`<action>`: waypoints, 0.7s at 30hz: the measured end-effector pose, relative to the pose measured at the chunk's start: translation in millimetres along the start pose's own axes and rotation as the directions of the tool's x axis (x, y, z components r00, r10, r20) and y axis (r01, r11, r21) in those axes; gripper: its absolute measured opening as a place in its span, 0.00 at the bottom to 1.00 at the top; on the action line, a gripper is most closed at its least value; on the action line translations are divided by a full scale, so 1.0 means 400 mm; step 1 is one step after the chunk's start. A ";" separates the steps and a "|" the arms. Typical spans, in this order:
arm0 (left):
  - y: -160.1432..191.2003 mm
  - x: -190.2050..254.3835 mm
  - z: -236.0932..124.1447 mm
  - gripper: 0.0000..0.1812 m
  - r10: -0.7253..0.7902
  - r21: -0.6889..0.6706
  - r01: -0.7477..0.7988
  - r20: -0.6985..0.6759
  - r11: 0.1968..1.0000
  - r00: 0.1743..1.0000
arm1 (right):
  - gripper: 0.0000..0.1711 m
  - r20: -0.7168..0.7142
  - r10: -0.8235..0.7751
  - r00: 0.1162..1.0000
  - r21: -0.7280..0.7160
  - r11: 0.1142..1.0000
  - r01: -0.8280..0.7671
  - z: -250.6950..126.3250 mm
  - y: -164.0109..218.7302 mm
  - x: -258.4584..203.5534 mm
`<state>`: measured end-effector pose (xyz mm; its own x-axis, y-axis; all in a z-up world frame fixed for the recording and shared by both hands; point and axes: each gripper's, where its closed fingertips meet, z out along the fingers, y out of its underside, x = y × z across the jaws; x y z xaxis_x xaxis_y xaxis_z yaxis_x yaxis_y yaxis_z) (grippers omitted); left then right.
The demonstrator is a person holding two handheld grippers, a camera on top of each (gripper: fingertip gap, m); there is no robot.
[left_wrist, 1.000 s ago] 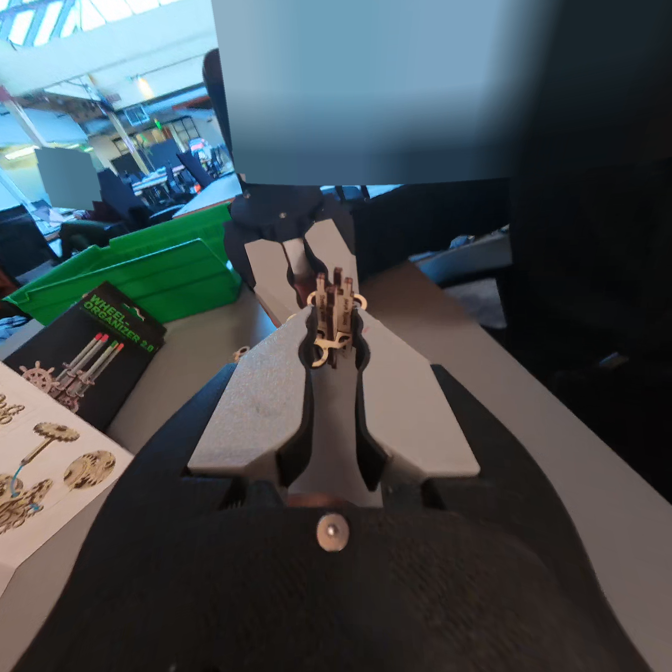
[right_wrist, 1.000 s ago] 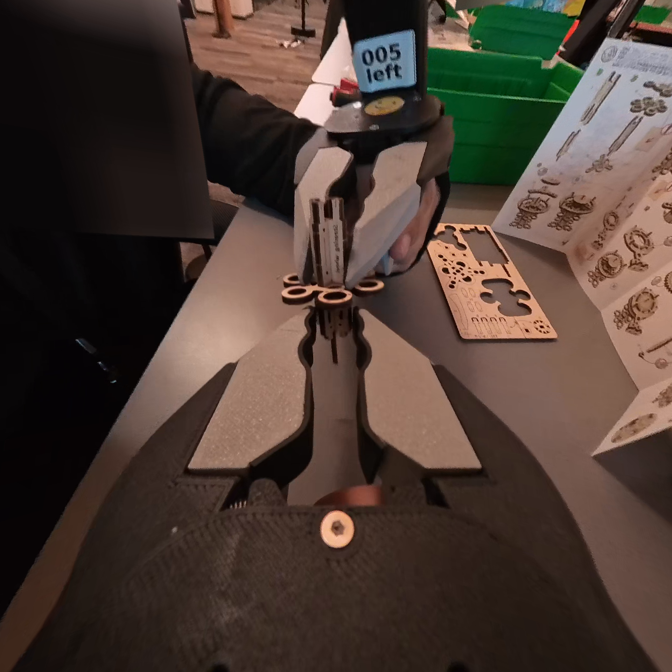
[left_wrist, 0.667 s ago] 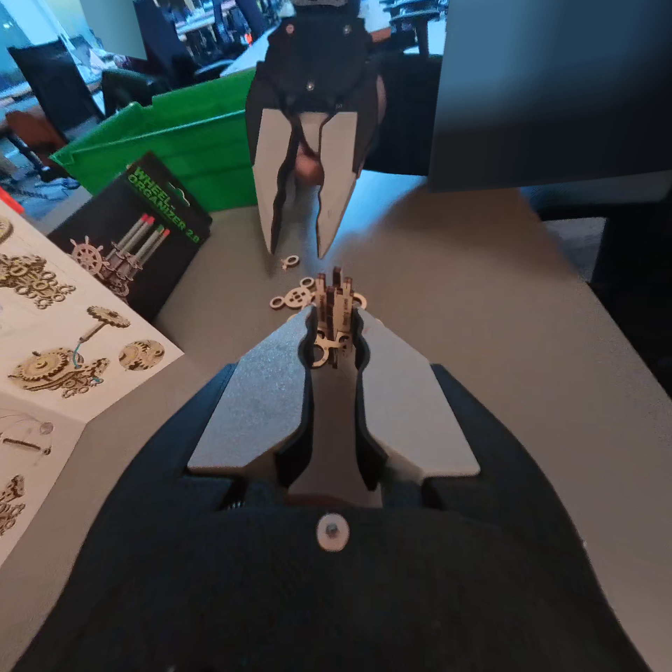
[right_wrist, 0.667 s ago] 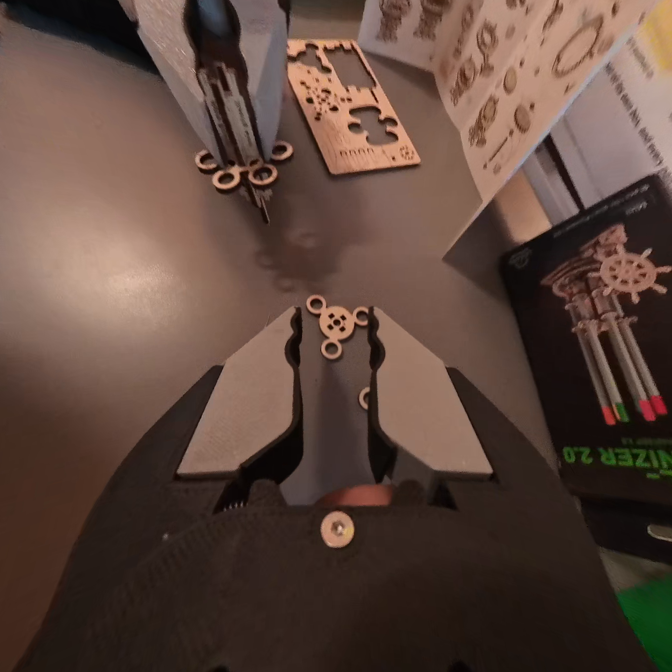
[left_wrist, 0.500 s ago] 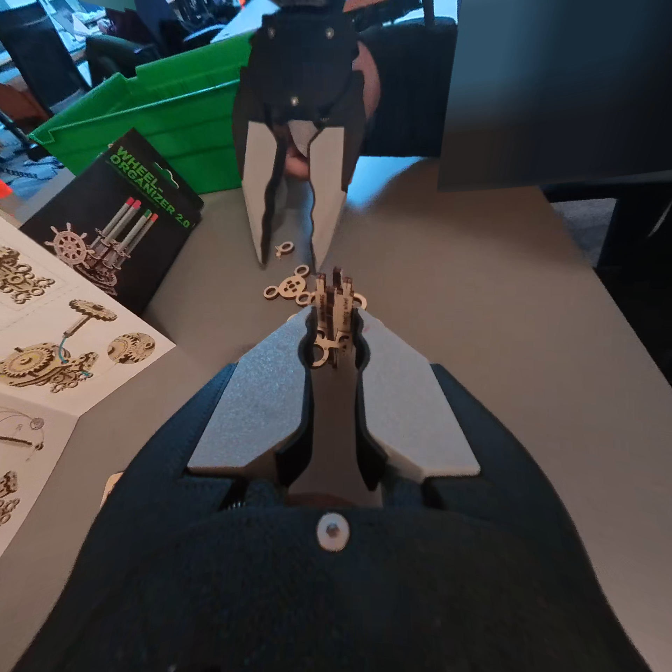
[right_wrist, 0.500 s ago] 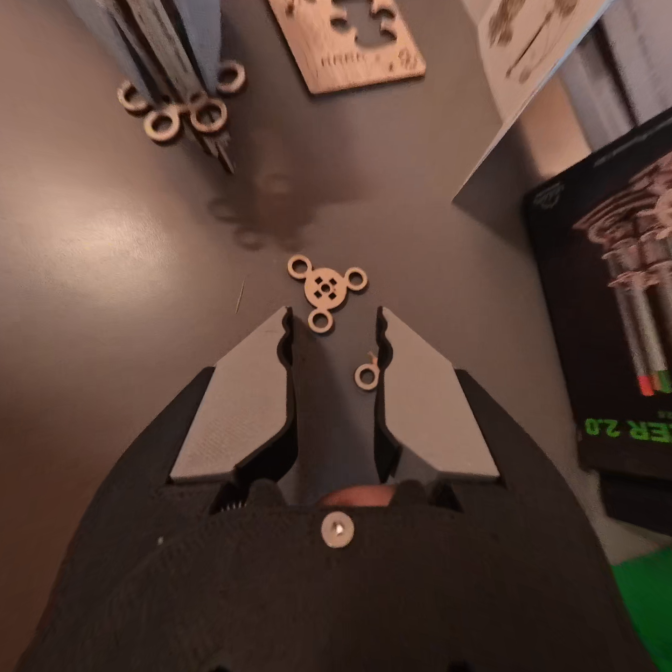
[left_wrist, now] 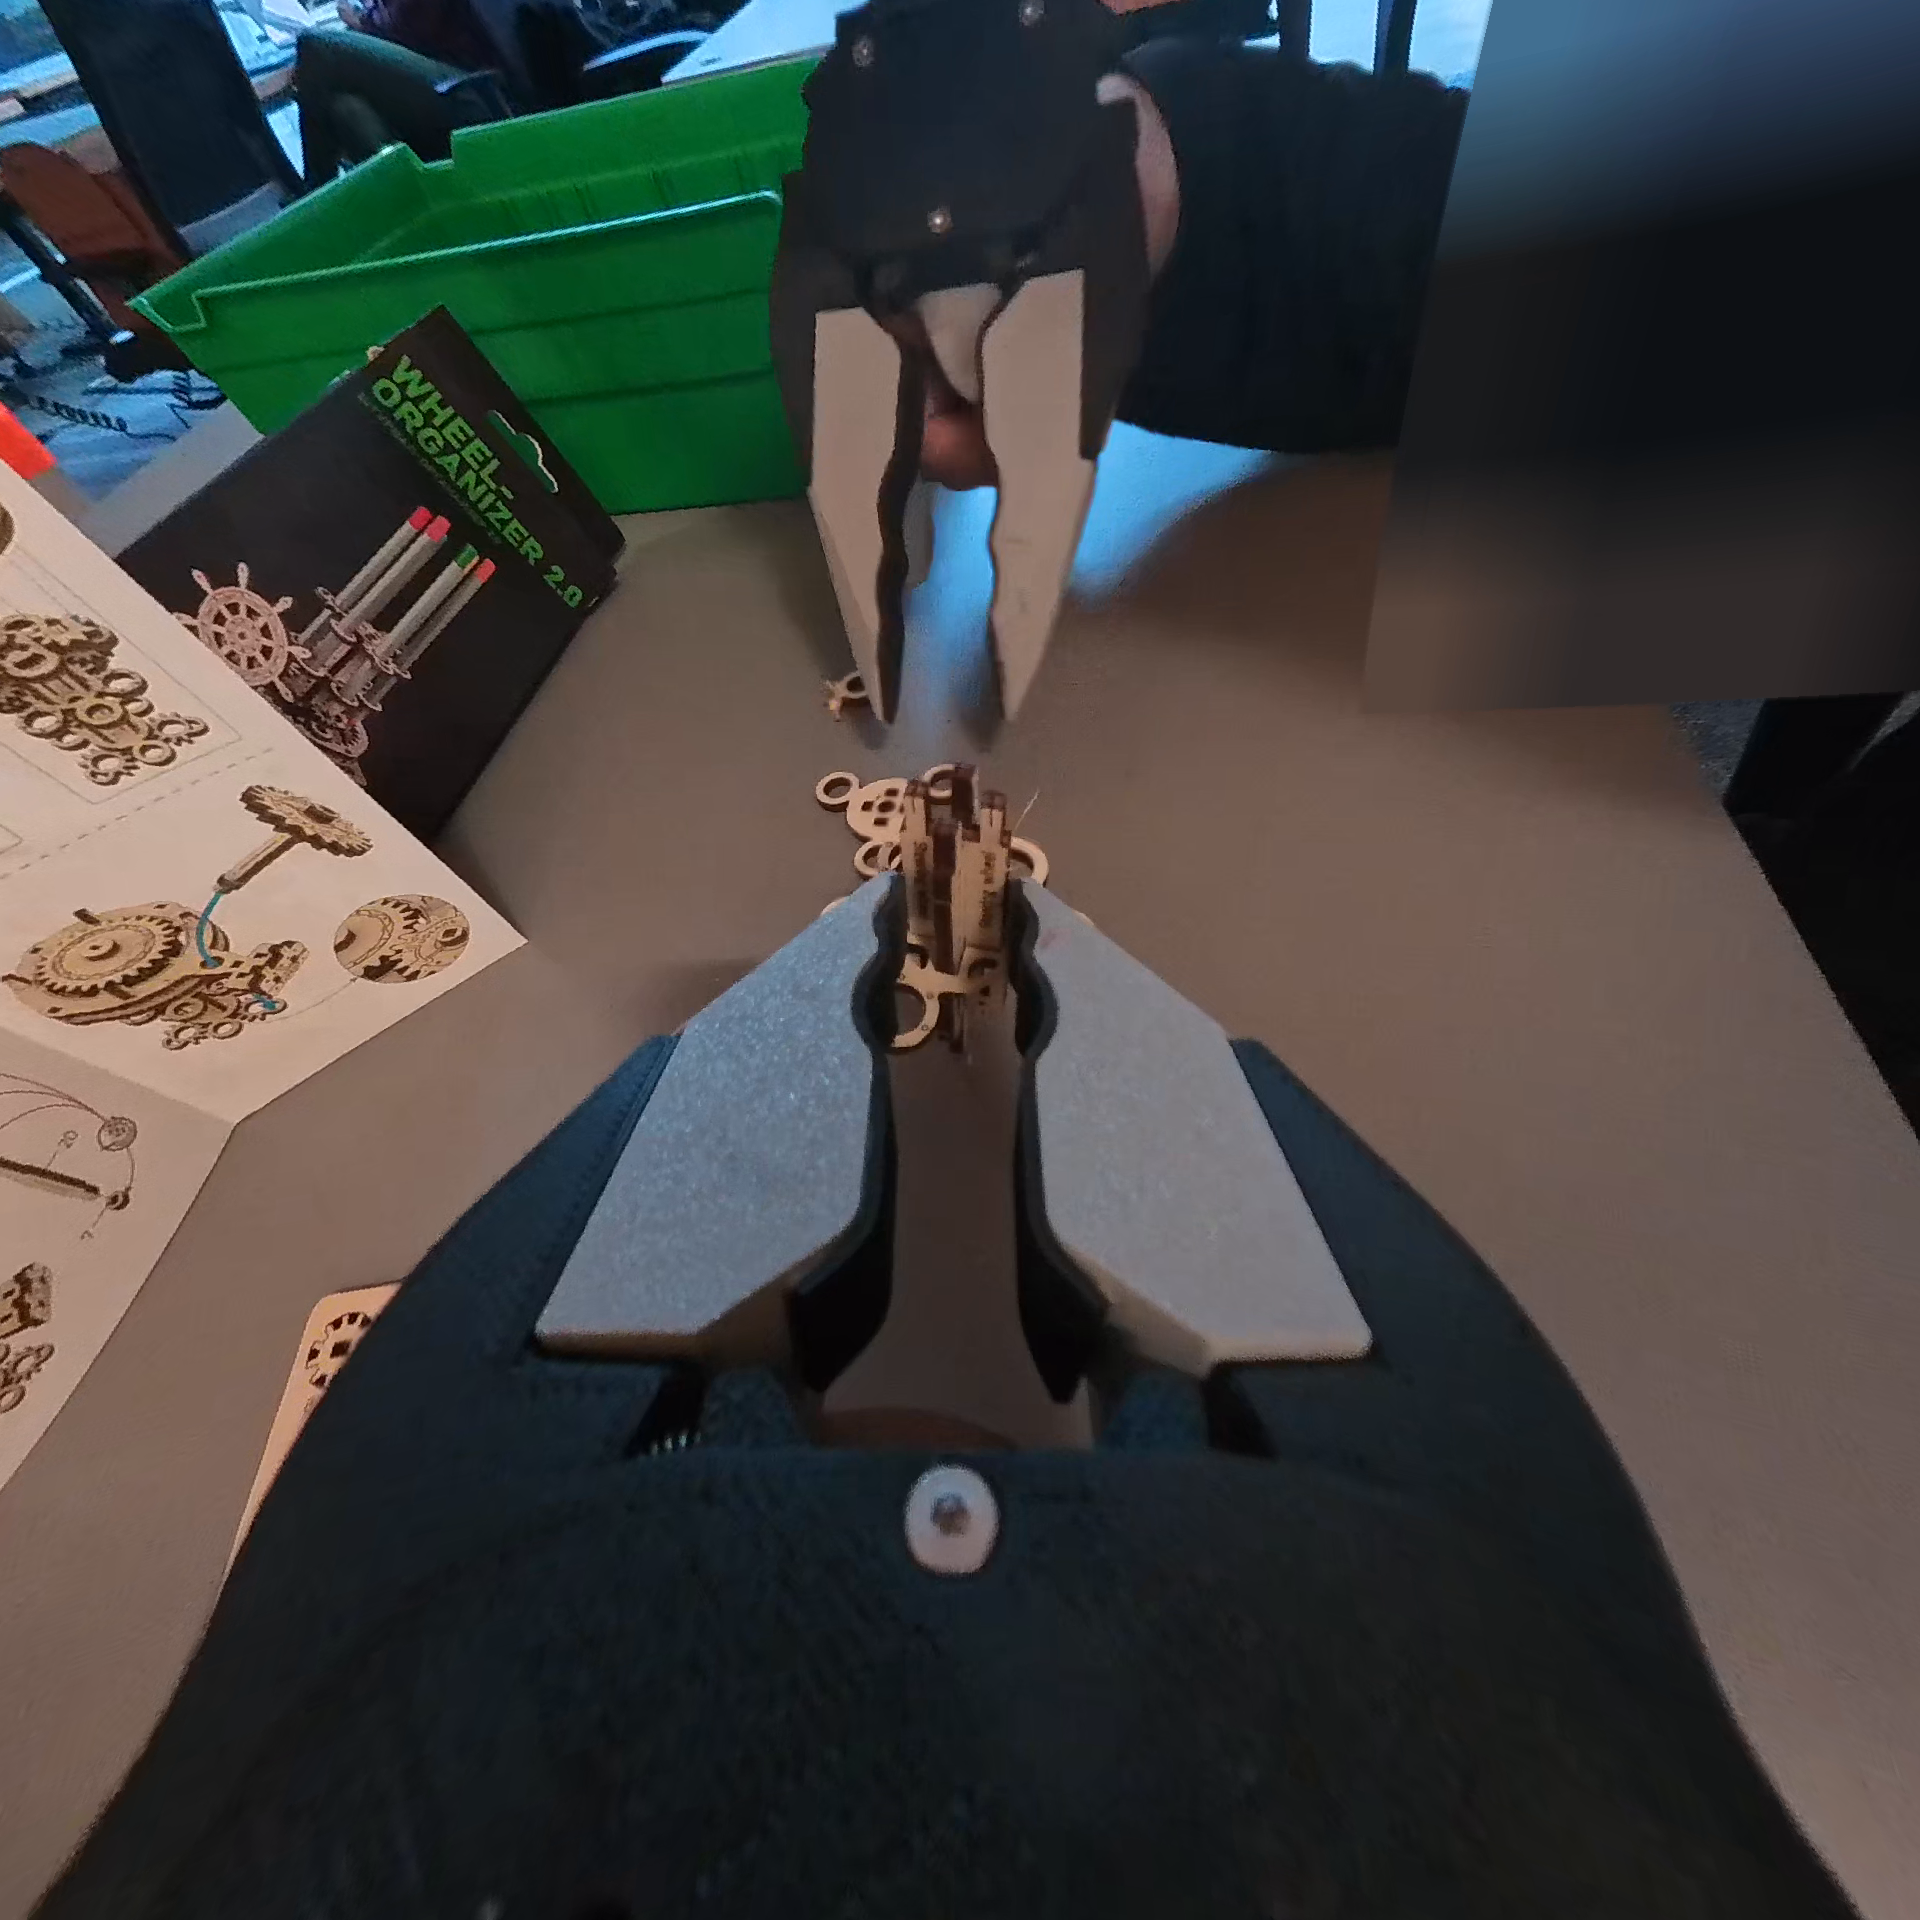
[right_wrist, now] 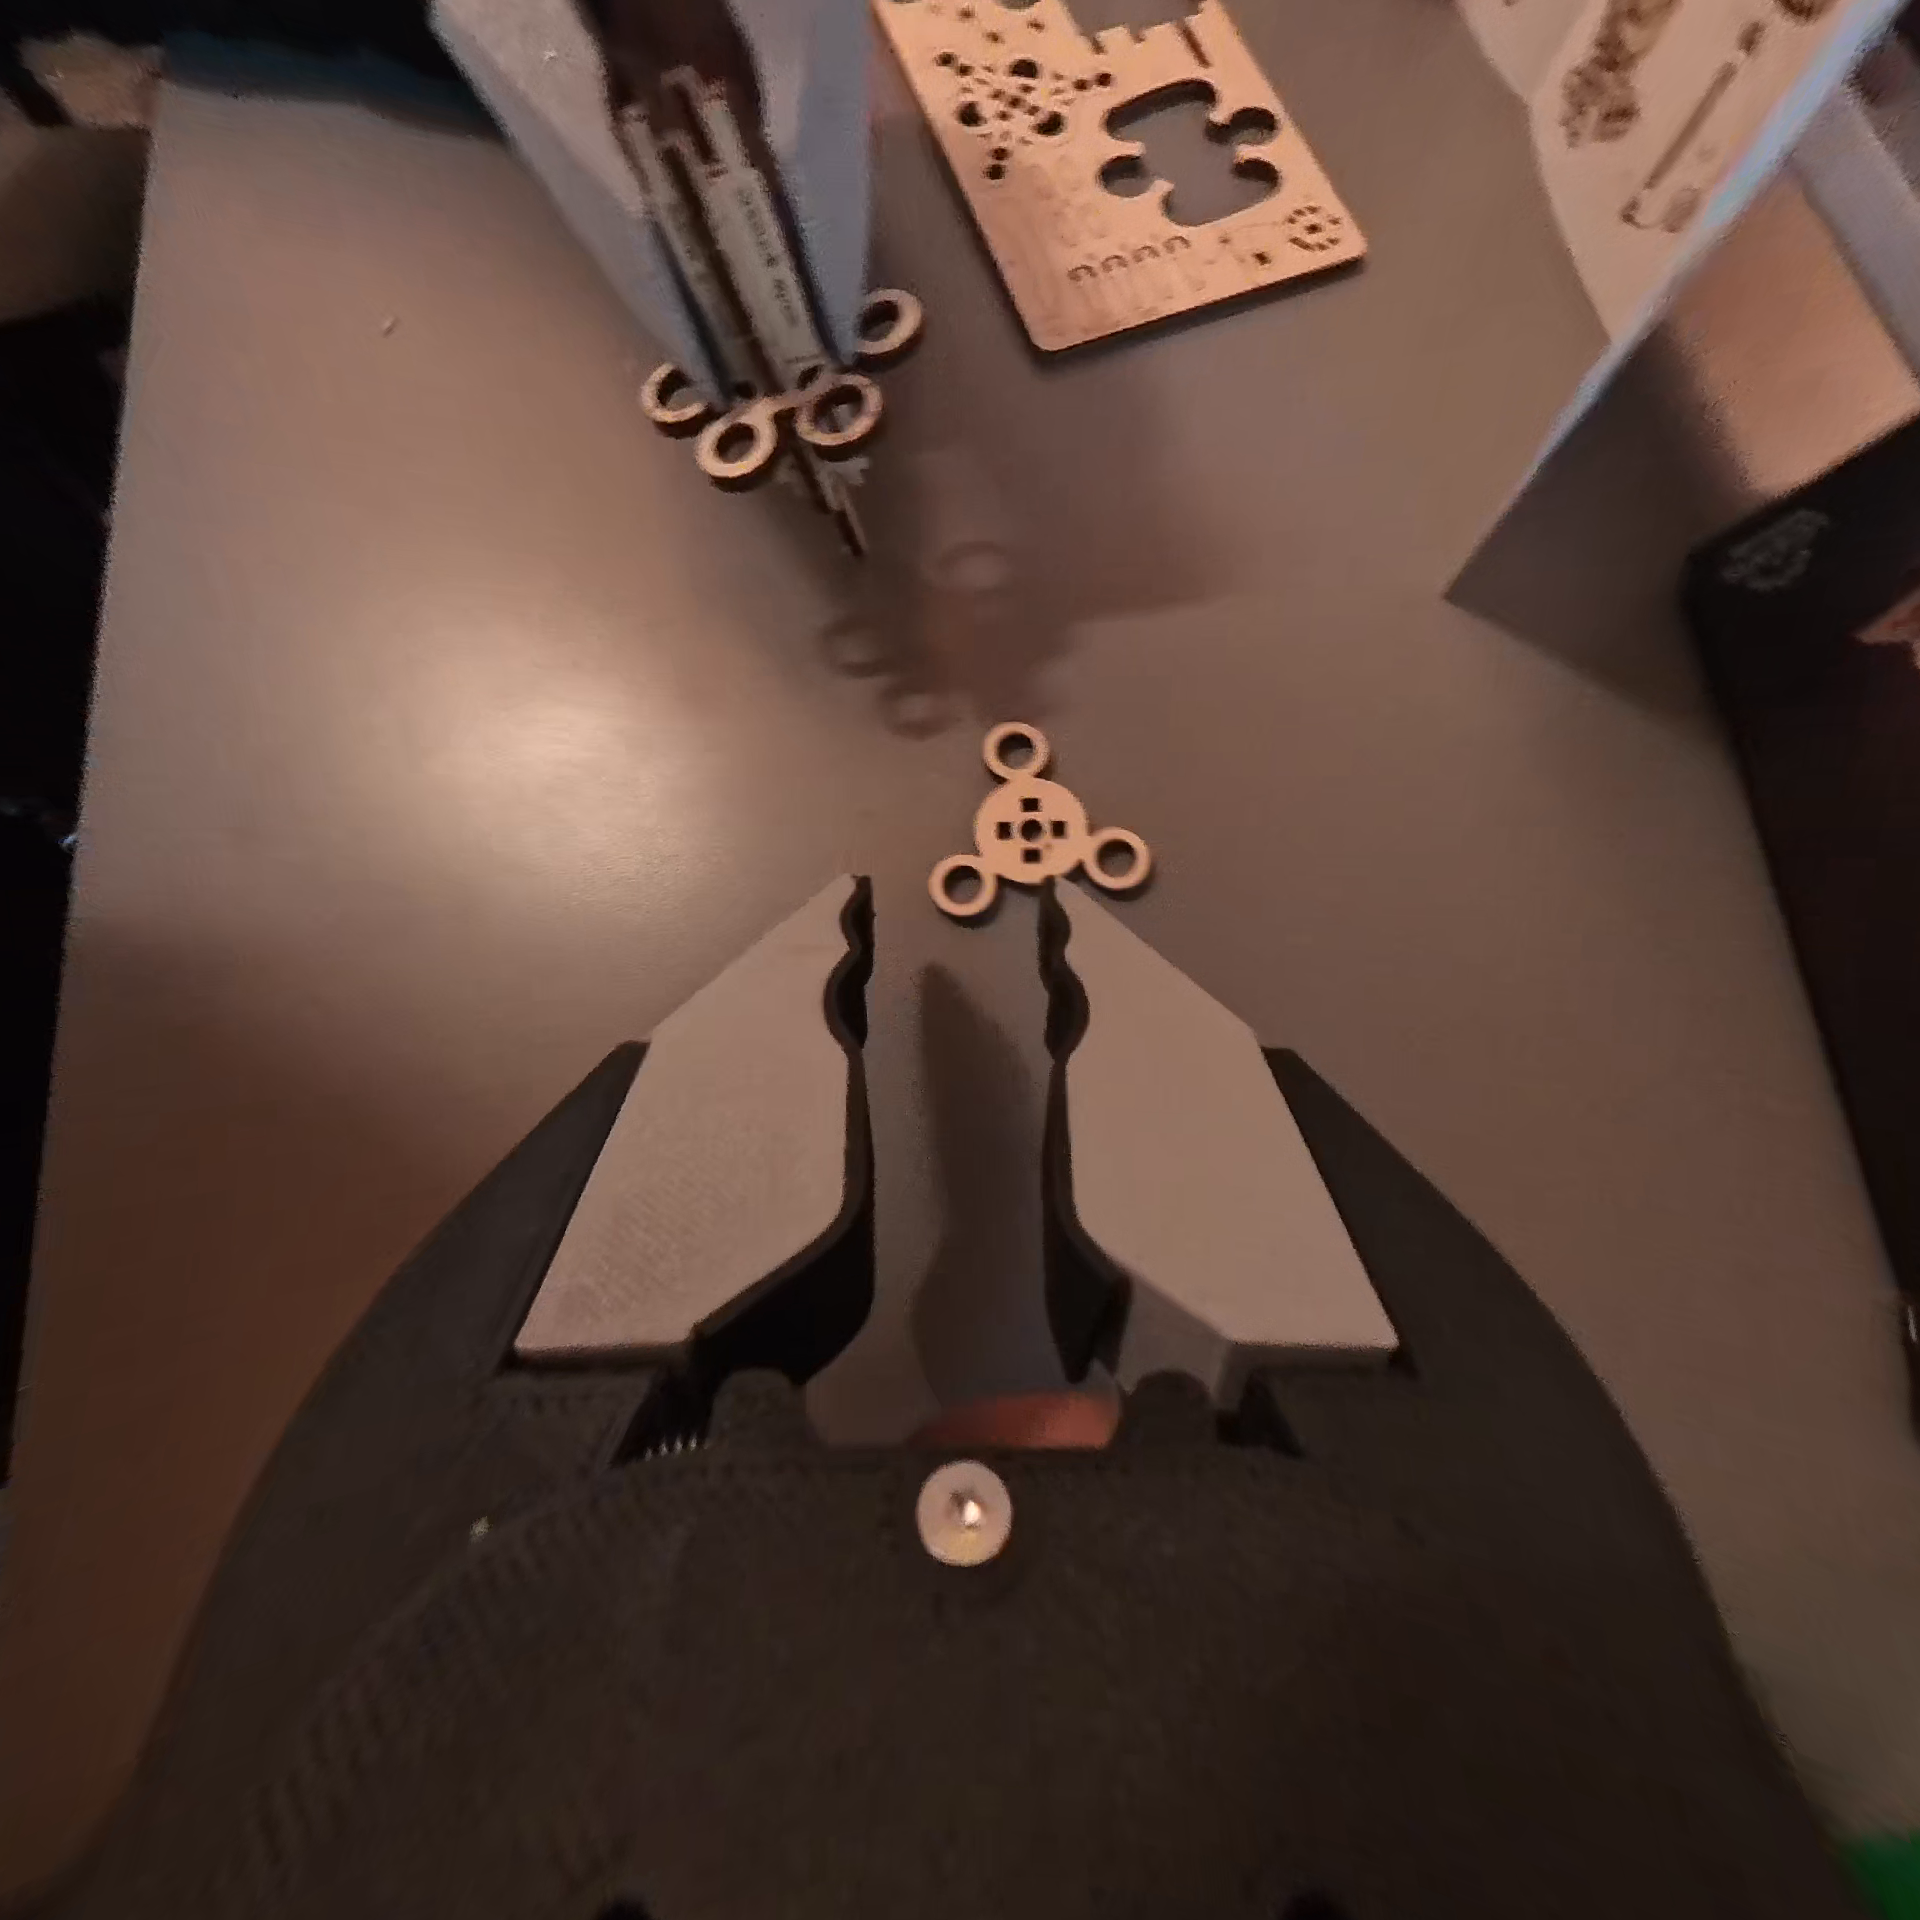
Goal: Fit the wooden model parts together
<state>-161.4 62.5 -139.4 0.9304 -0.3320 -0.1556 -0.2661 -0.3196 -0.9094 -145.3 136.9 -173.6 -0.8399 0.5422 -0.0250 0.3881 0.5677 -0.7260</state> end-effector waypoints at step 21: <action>0.003 -0.010 0.000 0.08 -0.032 -0.008 0.032 0.014 0.999 0.999 | 0.13 0.085 0.015 0.996 -0.052 0.999 -0.010 0.047 0.008 -0.044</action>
<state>-165.5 63.6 -139.9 0.9418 -0.3094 -0.1314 -0.2379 -0.3372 -0.9109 -136.3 117.8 -188.4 -0.8632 0.4960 -0.0937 0.4159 0.5937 -0.6888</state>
